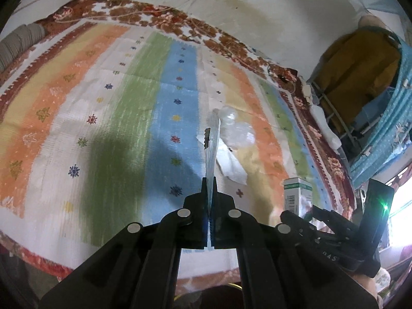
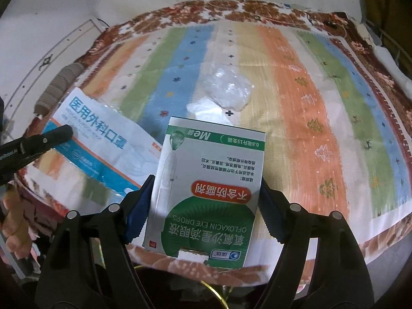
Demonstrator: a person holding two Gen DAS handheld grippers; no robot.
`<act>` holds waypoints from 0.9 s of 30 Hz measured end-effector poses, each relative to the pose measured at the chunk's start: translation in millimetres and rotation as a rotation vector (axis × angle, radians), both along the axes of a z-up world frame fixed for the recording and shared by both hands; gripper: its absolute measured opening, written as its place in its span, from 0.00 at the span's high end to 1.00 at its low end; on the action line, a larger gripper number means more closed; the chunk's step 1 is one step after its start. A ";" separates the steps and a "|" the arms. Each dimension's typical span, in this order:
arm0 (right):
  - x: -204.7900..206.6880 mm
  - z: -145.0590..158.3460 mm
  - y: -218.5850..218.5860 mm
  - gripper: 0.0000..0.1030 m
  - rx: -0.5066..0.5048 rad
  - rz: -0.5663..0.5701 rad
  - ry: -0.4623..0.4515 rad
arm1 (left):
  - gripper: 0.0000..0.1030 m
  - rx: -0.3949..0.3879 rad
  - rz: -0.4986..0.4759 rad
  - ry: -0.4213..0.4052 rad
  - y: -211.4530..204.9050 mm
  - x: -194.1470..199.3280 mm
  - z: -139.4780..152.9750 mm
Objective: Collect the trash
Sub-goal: 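Lift both boxes and carry both tools over the bin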
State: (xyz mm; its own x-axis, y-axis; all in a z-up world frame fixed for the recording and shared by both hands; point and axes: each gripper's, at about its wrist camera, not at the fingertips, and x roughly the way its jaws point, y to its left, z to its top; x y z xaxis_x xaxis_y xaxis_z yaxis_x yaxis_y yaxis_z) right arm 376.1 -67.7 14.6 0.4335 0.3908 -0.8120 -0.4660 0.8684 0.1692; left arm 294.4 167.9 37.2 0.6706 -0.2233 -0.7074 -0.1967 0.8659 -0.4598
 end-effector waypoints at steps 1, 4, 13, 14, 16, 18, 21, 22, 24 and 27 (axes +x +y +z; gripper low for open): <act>-5.7 3.1 -0.7 0.32 -0.003 0.007 -0.013 | 1.00 0.004 0.000 -0.005 -1.9 -3.0 2.7; -20.2 11.0 -1.6 0.32 -0.021 0.023 -0.056 | 1.00 0.013 0.005 -0.022 -7.0 -13.9 11.9; -54.2 23.9 -8.2 0.32 -0.040 0.068 -0.122 | 1.00 0.001 0.025 -0.038 -16.6 -51.7 23.6; -56.9 24.6 -9.3 0.32 -0.035 0.071 -0.122 | 1.00 -0.005 0.026 -0.044 -18.3 -55.6 25.0; -64.2 26.5 -11.5 0.32 -0.022 0.082 -0.120 | 1.00 -0.015 0.027 -0.060 -22.9 -65.0 28.0; -72.6 28.3 -13.4 0.32 -0.018 0.089 -0.131 | 1.00 -0.012 0.029 -0.069 -27.9 -72.9 30.4; -83.6 29.8 -17.1 0.32 -0.030 0.094 -0.157 | 1.00 0.000 0.025 -0.076 -38.0 -85.1 32.0; -87.1 30.5 -19.1 0.32 -0.025 0.095 -0.159 | 1.00 0.004 0.024 -0.077 -41.3 -89.7 32.0; -91.7 31.8 -23.7 0.32 -0.008 0.094 -0.157 | 1.00 0.010 0.022 -0.079 -46.1 -96.6 32.3; -99.7 32.3 -30.3 0.32 0.014 0.094 -0.151 | 1.00 0.008 0.014 -0.089 -52.9 -107.4 32.7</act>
State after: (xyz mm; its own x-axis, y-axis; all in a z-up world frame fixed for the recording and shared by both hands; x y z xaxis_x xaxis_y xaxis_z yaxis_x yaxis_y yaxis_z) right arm 276.3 -98.0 46.9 0.5109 0.4466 -0.7345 -0.5664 0.8177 0.1032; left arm 187.0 115.0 69.9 0.7338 -0.2081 -0.6467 -0.1672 0.8673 -0.4688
